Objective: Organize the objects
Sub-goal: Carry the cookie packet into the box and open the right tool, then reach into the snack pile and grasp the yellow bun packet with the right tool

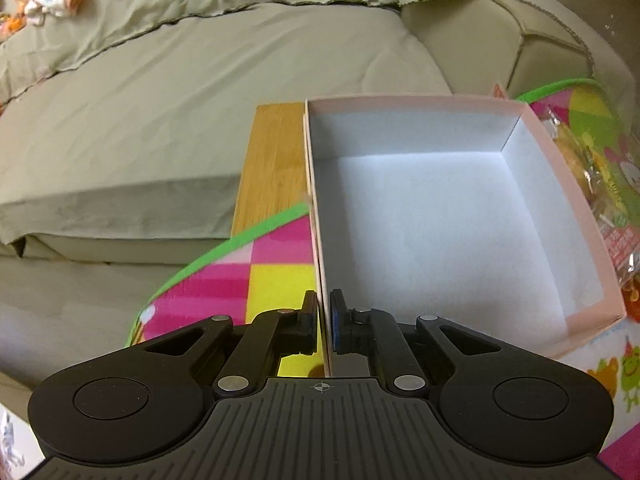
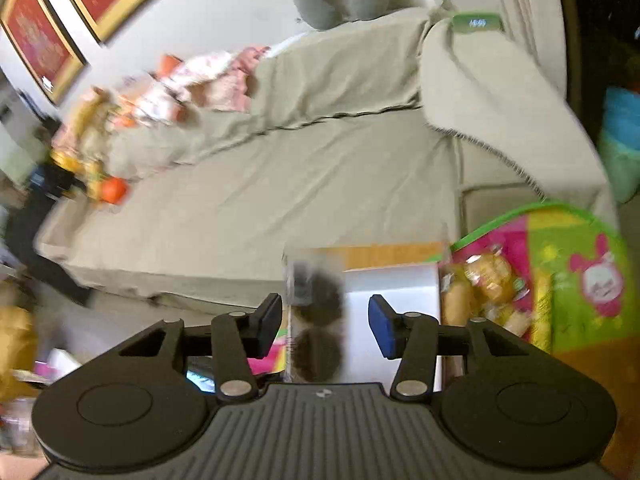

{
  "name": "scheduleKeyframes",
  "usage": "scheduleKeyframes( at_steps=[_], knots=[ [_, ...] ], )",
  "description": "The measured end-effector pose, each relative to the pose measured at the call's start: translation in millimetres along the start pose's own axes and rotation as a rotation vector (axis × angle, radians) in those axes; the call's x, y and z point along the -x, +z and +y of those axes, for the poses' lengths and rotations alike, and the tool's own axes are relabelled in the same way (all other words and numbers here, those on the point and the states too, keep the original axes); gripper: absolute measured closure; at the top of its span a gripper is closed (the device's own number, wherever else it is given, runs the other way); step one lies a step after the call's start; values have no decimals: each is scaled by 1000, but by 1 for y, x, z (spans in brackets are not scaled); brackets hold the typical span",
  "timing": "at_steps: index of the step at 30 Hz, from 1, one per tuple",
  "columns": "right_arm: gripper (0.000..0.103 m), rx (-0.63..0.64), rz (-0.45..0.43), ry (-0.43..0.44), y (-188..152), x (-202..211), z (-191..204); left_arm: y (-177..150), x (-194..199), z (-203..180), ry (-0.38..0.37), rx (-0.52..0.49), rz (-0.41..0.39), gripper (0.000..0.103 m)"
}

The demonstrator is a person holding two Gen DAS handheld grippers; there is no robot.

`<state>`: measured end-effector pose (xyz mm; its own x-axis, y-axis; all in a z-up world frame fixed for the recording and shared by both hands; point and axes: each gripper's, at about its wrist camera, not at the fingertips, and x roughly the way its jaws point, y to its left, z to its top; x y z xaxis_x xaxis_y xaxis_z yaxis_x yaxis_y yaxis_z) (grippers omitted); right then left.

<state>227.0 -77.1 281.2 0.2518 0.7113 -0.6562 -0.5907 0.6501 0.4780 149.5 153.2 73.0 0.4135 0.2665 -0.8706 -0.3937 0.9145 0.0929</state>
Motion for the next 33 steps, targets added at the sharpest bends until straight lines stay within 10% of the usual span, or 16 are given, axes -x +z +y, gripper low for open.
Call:
scheduleKeyframes(
  at_steps=[13, 20, 33],
  knots=[
    [50, 12, 78, -491, -74, 82, -36, 7, -6, 14, -76, 13, 53, 93],
    [49, 208, 166, -436, -95, 26, -68, 5, -3, 2, -10, -96, 44, 93],
    [42, 41, 180, -264, -37, -96, -110, 1, -14, 10, -2, 31, 109, 95]
  ],
)
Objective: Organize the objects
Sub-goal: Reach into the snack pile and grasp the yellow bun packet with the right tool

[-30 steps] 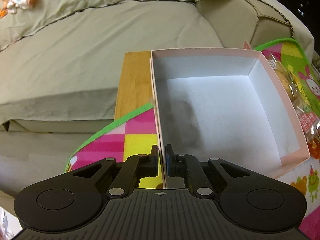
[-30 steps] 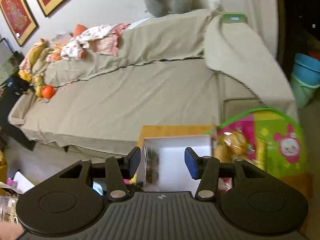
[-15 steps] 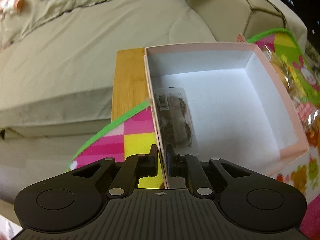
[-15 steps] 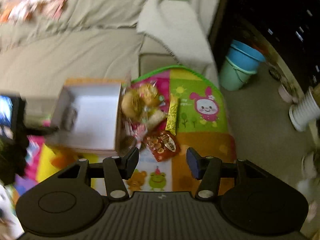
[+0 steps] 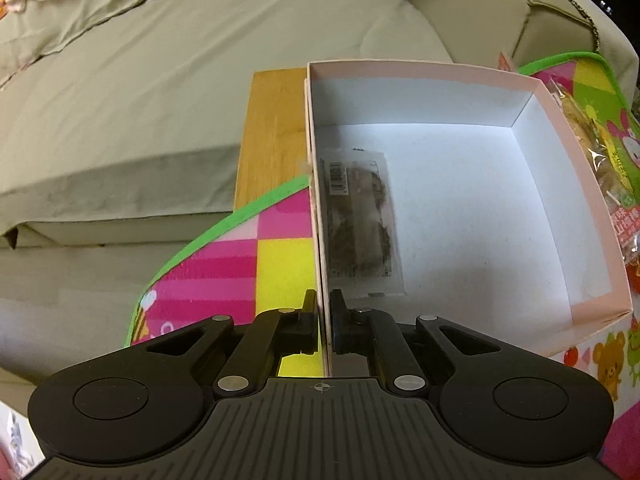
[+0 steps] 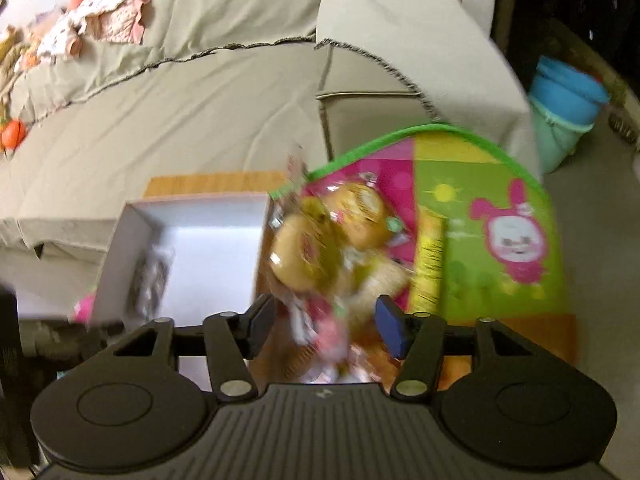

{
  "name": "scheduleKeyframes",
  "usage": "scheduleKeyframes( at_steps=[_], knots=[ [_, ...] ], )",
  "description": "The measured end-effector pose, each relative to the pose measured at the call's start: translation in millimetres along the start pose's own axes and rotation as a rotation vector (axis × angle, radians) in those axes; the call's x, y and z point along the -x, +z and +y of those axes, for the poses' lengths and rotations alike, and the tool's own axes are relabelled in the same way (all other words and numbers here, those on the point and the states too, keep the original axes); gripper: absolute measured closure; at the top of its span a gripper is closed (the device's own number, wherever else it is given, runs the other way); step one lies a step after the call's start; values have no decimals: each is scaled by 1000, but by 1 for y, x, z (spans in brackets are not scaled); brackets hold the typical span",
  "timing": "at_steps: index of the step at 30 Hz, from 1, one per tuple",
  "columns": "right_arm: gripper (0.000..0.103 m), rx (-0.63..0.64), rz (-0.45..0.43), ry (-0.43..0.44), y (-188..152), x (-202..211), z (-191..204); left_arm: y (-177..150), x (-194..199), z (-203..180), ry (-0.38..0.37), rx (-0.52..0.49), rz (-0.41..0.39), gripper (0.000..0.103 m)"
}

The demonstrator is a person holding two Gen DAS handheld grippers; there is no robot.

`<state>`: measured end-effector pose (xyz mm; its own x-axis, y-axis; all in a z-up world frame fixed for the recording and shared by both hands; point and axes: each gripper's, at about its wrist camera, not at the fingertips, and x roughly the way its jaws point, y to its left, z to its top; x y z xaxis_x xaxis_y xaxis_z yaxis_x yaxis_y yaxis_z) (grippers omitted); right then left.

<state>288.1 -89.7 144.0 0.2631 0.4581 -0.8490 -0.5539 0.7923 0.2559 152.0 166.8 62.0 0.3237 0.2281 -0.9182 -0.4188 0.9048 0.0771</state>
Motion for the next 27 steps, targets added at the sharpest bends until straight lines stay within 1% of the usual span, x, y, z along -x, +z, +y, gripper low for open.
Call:
scheduleKeyframes(
  at_steps=[3, 5, 7, 8, 9, 10, 11, 12, 13, 14, 15, 17, 18, 20, 21, 24, 26, 27],
  knots=[
    [42, -99, 34, 34, 21, -32, -3, 0, 3, 1, 1, 12, -5, 95],
    [42, -136, 47, 33, 32, -52, -3, -1, 4, -1, 6, 20, -5, 95],
    [42, -135, 82, 34, 39, -75, -2, -1, 4, 0, 9, 12, -9, 95],
    [42, -109, 102, 19, 39, -84, -1, -2, 4, -1, 11, 8, -13, 95],
    [43, -70, 113, -25, 39, -91, -1, -2, 4, -1, 15, 7, -16, 95],
    [43, -19, 105, -83, 36, -94, -2, -3, 4, -2, 18, 9, -17, 95],
    [47, 20, 92, -149, 34, -93, -4, -4, 4, -2, 22, 19, -19, 95],
    [53, 66, 80, -269, 30, -91, -9, -5, 5, -1, 23, 33, -20, 95],
    [54, 91, 74, -346, 27, -89, -16, -5, 5, 0, 19, 49, -20, 95],
    [54, 98, 69, -387, 24, -84, -25, -5, 5, 1, 15, 69, -19, 95],
    [54, 90, 64, -381, 22, -76, -35, -5, 5, 3, 10, 90, -17, 95],
    [53, 57, 50, -284, 23, -56, -45, -4, 4, 5, 3, 117, -8, 95],
    [52, 53, 51, -241, 26, -51, -44, -4, 3, 6, 3, 127, -3, 95],
    [52, 30, 64, -124, 39, -49, -35, -2, 2, 7, 7, 137, 3, 95],
    [52, 10, 69, -87, 46, -51, -30, -1, 2, 6, 9, 130, 2, 95],
    [52, -76, 93, 14, 74, -77, -7, 1, 3, 2, 32, 90, -3, 95],
    [52, -87, 97, 33, 90, -106, 12, 2, 2, 3, 30, 98, -4, 95],
    [53, -76, 105, 20, 97, -125, 23, 2, 3, 5, 25, 108, -4, 95]
  ],
)
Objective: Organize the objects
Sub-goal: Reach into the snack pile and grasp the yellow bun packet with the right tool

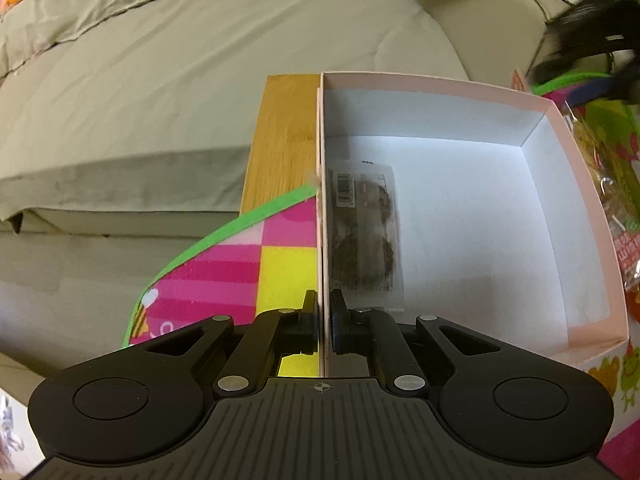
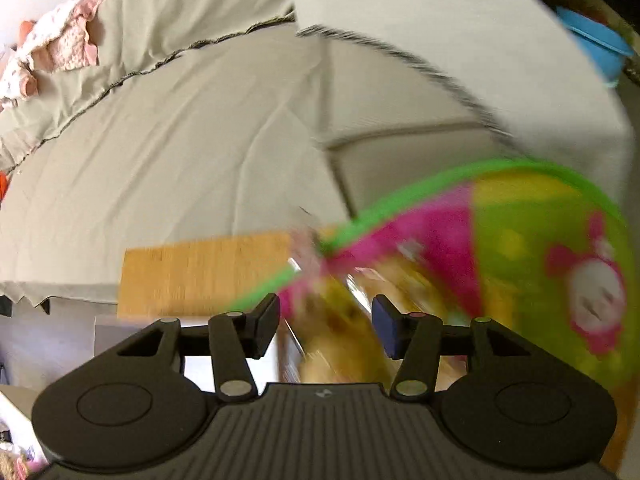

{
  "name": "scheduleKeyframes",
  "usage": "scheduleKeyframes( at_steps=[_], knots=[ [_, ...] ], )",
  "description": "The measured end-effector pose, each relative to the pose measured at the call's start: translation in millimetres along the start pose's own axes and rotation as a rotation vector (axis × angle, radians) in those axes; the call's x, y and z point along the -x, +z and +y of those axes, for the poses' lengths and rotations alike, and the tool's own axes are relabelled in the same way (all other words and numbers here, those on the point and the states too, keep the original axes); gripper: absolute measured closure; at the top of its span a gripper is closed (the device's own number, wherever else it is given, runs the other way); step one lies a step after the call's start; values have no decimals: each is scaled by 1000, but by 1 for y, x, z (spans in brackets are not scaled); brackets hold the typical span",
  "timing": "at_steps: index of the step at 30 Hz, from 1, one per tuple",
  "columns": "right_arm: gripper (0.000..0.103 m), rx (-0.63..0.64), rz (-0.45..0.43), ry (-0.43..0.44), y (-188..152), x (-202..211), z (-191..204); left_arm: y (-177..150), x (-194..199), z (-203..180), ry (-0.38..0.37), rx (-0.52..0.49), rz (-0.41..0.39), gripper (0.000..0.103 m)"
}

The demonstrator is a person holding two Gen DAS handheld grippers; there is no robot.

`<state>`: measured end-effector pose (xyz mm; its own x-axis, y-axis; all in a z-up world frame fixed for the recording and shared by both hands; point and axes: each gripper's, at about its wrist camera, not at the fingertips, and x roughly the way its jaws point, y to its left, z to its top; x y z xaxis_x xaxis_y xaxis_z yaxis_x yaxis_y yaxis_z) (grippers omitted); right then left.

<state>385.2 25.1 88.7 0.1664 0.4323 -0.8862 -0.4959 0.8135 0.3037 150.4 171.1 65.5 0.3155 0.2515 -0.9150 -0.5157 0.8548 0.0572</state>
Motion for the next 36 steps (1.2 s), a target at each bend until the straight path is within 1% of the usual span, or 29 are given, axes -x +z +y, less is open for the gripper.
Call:
scheduleKeyframes(
  at_steps=[2, 4, 5, 6, 8, 9, 10, 12, 14, 16, 17, 18, 19, 20, 21, 22, 24, 27, 28, 30, 32, 34, 35, 36],
  knots=[
    [55, 22, 33, -35, 8, -30, 15, 0, -1, 2, -5, 7, -1, 95],
    [73, 59, 102, -81, 12, -61, 24, 0, 0, 2, -6, 11, -4, 95],
    [84, 91, 128, -116, 12, -70, 26, 0, 0, 2, -10, 16, -5, 95],
    [89, 115, 130, -132, 11, -71, 25, -1, 0, 1, -13, 21, -4, 95],
    [89, 106, 126, -139, 7, -58, 11, 0, -1, 1, -11, 27, 2, 95],
    [89, 87, 124, -141, 5, -50, -1, 0, -1, 1, -10, 29, 7, 95],
    [89, 66, 127, -123, 1, -39, -16, 0, -1, 1, -11, 32, 9, 95],
    [87, 60, 138, -126, -8, -23, -37, -1, -1, 2, -9, 37, 12, 95],
    [87, 76, 153, -78, -19, -5, -53, -2, 0, 2, -4, 43, 12, 95],
    [87, 98, 188, -5, -32, 11, -65, -3, 1, 2, -1, 58, 12, 95],
    [86, 132, 194, -10, -37, 17, -66, -3, 0, 2, 2, 65, 14, 95],
    [86, 184, 186, -50, -46, 25, -63, -3, -2, 0, 5, 68, 19, 95],
    [86, 256, 167, -112, -56, 34, -60, -3, -2, -1, 8, 70, 24, 95],
    [85, 319, 131, -178, -66, 44, -58, -4, -3, -2, 11, 73, 29, 95],
    [79, 354, 99, -210, -73, 53, -63, -5, -2, -3, 14, 75, 33, 95],
    [75, 374, 71, -219, -82, 66, -64, -6, -2, -3, 16, 74, 34, 95],
    [58, 333, 33, -179, -97, 88, -71, -6, -3, -4, 19, 78, 36, 95],
    [41, 235, 15, -123, -115, 110, -85, -5, -2, -3, 23, 87, 42, 95],
    [39, 225, 27, -118, -125, 114, -87, -5, 0, -2, 23, 85, 42, 95],
    [31, 206, 57, -94, -144, 117, -87, -6, 0, -2, 25, 82, 39, 95],
    [26, 212, 117, -72, -166, 109, -85, -6, 0, -2, 28, 86, 39, 95],
    [26, 249, 165, -103, -191, 106, -83, -6, 0, -2, 30, 80, 40, 95],
    [24, 268, 172, -119, -201, 107, -81, -6, 1, -2, 31, 81, 38, 95],
    [20, 284, 177, -127, -211, 107, -81, -6, 2, -2, 32, 78, 33, 95]
  ],
)
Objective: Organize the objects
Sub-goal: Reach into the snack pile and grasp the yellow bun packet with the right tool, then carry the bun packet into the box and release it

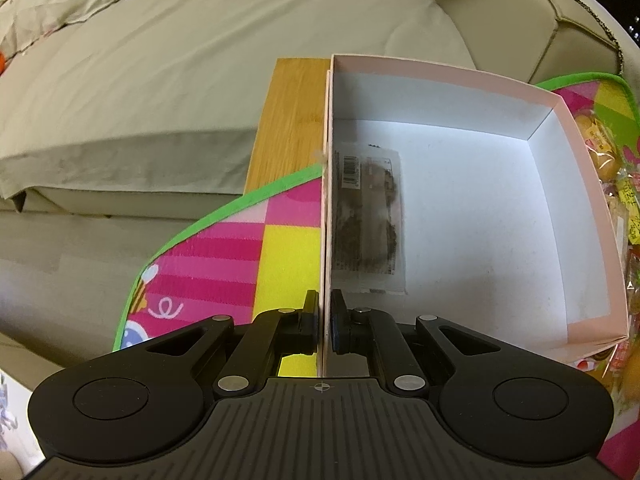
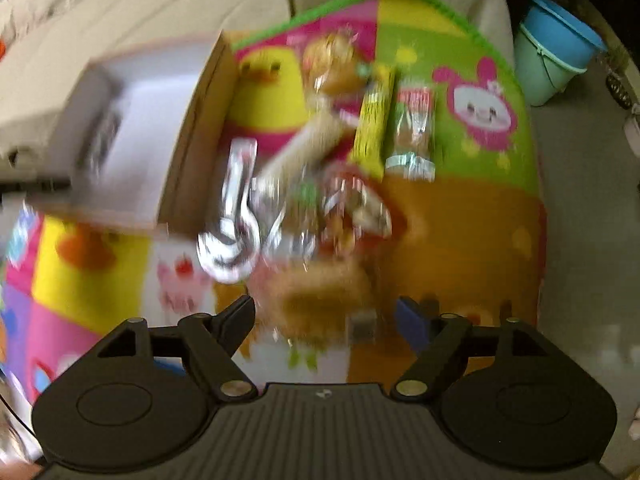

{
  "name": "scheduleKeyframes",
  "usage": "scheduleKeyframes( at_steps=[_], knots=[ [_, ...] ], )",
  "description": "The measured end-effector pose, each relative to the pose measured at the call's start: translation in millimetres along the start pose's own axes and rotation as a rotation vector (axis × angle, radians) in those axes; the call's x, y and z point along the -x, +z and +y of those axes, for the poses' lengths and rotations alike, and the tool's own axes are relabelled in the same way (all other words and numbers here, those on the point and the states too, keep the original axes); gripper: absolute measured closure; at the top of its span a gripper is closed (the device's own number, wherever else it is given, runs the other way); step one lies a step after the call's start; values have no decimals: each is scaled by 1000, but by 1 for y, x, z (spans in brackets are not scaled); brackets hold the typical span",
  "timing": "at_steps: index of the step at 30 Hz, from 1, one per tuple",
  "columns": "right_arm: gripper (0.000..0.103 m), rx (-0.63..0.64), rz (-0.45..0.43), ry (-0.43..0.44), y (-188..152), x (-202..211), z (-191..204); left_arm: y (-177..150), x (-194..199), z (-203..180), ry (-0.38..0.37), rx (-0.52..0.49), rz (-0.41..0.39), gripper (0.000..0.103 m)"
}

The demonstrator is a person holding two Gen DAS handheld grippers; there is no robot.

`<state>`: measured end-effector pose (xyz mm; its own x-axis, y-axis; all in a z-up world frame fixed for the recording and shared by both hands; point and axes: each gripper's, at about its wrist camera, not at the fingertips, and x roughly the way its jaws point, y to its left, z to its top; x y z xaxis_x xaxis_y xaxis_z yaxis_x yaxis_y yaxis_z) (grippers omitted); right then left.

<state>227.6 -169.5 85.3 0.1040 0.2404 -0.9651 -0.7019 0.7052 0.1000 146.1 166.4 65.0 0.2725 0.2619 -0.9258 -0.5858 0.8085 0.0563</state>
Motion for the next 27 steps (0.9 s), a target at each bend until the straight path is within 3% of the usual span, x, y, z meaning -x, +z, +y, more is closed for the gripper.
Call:
scheduleKeyframes(
  at_steps=[4, 6, 11, 13, 14, 20, 23, 27],
  knots=[
    [17, 68, -11, -18, -15, -4, 8, -3, 2, 0, 5, -2, -5, 96],
    [8, 116, -24, -20, -12, -12, 15, -5, 3, 0, 7, 2, -8, 95],
    [8, 247, 0, -50, -2, -51, 39, -8, 3, -1, 7, -6, -3, 95],
    [17, 243, 19, -77, 2, -63, 42, -11, 4, -2, 5, -20, 0, 95],
    [28, 244, 20, -91, 4, -62, 43, -12, 5, -3, 9, -34, -3, 95],
    [29, 239, 2, 14, 0, 12, 46, -11, 14, -6, 14, -26, -1, 96],
    [29, 333, -38, 47, -1, 66, 59, -8, 17, -6, 15, -24, -5, 96],
    [29, 463, -159, 100, 11, 125, 81, -3, 18, -6, 14, -6, 6, 96]
  ],
)
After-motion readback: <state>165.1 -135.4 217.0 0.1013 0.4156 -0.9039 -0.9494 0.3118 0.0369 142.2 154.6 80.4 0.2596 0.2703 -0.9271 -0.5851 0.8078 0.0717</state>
